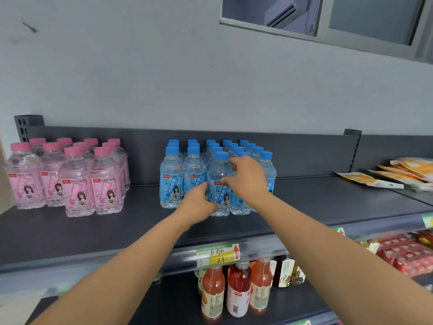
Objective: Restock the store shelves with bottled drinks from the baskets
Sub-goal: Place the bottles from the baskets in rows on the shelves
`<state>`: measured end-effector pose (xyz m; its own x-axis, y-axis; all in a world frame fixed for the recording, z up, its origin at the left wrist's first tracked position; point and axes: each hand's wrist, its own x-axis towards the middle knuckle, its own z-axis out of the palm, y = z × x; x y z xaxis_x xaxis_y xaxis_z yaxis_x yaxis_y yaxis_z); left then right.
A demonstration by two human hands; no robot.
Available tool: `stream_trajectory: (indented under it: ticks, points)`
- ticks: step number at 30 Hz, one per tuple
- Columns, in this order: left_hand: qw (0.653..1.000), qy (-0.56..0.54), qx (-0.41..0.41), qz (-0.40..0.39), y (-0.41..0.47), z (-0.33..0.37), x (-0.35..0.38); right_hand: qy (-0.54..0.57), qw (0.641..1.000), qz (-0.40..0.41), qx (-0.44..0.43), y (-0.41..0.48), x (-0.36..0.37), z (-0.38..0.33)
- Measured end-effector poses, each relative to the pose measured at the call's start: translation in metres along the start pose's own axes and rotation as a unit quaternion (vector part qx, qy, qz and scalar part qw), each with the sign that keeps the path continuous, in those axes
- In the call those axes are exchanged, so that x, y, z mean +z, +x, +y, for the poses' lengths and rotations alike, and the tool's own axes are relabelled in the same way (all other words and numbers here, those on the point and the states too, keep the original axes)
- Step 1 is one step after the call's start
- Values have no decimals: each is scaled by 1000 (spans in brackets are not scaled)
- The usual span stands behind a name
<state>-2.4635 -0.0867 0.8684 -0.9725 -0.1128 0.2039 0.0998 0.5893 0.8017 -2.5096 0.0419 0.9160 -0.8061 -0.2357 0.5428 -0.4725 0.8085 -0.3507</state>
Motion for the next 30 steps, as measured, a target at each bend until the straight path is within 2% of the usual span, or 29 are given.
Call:
stream_trajectory:
  ticks: [5, 8, 15, 18, 23, 30]
  points:
    - [976, 143, 78, 142, -7, 12, 6, 11, 999, 53, -1, -23, -18, 19]
    - [953, 158, 169, 196, -16, 27, 19, -8, 995, 93, 19, -41, -26, 42]
    - [935, 202, 276, 89, -35, 56, 84, -91, 989, 114, 37, -97, -41, 107]
    - [919, 235, 315, 38, -44, 58, 121, -134, 984, 100, 58, -127, -46, 136]
    - [901, 255, 347, -48, -64, 52, 186, -177, 974, 47, 137, -185, -48, 187]
    - [875, 304, 335, -172, -96, 20, 275, -210, 940, -87, 256, -276, -29, 250]
